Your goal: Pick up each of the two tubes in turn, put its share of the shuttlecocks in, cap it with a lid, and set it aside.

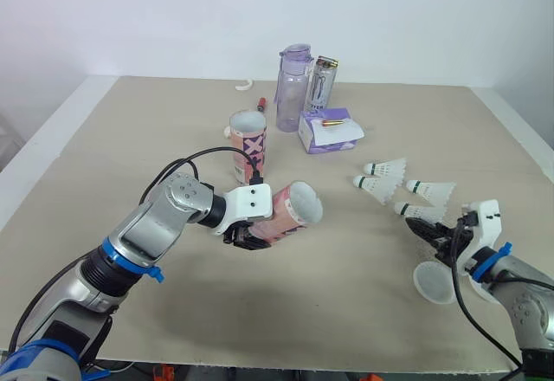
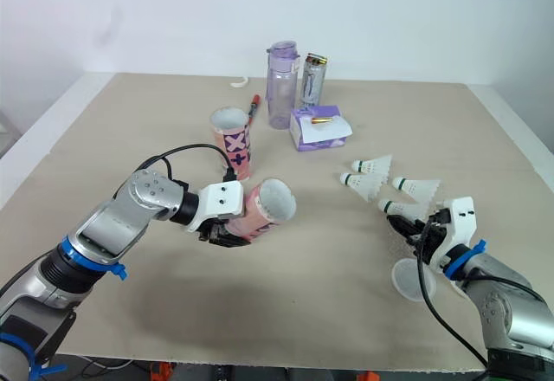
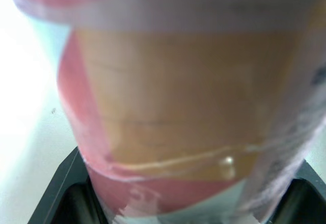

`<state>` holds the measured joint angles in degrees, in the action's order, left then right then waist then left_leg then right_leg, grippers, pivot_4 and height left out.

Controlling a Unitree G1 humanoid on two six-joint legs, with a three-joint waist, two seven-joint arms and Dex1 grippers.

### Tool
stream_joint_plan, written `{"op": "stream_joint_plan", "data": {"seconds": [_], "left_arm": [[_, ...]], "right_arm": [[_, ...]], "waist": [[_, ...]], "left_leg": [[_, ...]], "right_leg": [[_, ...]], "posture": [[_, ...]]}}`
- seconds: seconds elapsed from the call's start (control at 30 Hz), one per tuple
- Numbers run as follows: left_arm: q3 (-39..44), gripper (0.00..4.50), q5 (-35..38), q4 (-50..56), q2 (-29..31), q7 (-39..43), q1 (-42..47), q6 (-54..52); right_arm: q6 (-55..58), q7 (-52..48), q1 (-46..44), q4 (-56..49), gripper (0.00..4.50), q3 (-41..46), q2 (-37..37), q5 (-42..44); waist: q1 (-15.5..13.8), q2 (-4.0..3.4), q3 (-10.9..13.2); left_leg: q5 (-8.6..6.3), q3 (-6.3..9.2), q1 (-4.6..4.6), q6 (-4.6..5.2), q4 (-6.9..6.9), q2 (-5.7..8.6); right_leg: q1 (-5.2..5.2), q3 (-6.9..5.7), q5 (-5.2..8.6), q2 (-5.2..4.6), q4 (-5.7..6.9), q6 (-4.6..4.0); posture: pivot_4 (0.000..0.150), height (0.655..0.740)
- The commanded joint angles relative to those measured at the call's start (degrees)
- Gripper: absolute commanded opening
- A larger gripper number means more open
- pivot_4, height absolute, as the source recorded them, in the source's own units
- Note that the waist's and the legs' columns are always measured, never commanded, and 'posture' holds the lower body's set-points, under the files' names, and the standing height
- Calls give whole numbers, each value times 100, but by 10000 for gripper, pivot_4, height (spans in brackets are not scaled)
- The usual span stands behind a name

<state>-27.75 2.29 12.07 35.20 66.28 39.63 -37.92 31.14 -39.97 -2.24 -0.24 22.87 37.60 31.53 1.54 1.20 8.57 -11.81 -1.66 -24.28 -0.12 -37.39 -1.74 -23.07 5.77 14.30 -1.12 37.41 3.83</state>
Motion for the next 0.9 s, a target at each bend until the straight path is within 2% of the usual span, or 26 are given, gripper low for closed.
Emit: {"op": "stream_joint_plan", "data": {"seconds": [0.03,0.3,0.43,0.5,0.57,0.6,0.7,0.9], "left_arm": [[-220,30012,-79,-77,87,44,-155,-101],[-233,30012,-79,-140,82,66,-138,-45],[-217,30012,-62,-203,110,126,-102,-8],[-216,30012,-57,-251,114,160,-74,24],[-223,30012,-53,-292,107,188,-49,52],[-231,30012,-48,-312,103,209,-38,69],[-239,30012,-47,-364,87,242,-14,106],[-239,30012,-34,-325,15,232,-5,31]], "right_arm": [[-62,-14,-115,-10,670,68,105,-32],[-194,-53,-51,-321,670,127,190,-117],[-631,-871,157,-1563,670,538,1052,-122],[-702,-1197,-5,-1845,670,621,1493,-113],[-906,-1443,-282,-2001,670,562,1867,-172],[-1102,-1655,-448,-2160,670,434,2129,-246],[-1406,-1967,-899,-2528,670,12,2483,-344],[-1974,-2227,-1943,-3177,670,-1594,2305,-880]], "waist": [[-1,0,0],[0,0,0],[-1,-1,0],[-2,-9,2],[24,-52,4],[27,-50,5],[26,-11,3],[49,-10,5]], "left_leg": [[0,1,0,0,0,0],[0,0,0,0,0,0],[0,0,0,0,-1,1],[0,0,0,0,0,2],[0,-3,-3,0,-1,6],[0,-8,2,0,-2,7],[0,6,8,0,-4,2],[0,0,6,0,-4,0]], "right_leg": [[0,0,0,0,0,0],[0,0,-3,0,0,5],[0,1,-4,-1,0,7],[0,1,-3,-2,0,11],[-3,5,-4,-5,0,16],[-2,14,-12,-1,-1,29],[5,2,-3,5,-1,-2],[3,4,-1,1,-3,-6]], "posture": [[1500,7400],[1500,7400],[1500,7400],[1500,7400],[1500,7400],[1500,7400],[1500,7400],[1500,7400]]}}
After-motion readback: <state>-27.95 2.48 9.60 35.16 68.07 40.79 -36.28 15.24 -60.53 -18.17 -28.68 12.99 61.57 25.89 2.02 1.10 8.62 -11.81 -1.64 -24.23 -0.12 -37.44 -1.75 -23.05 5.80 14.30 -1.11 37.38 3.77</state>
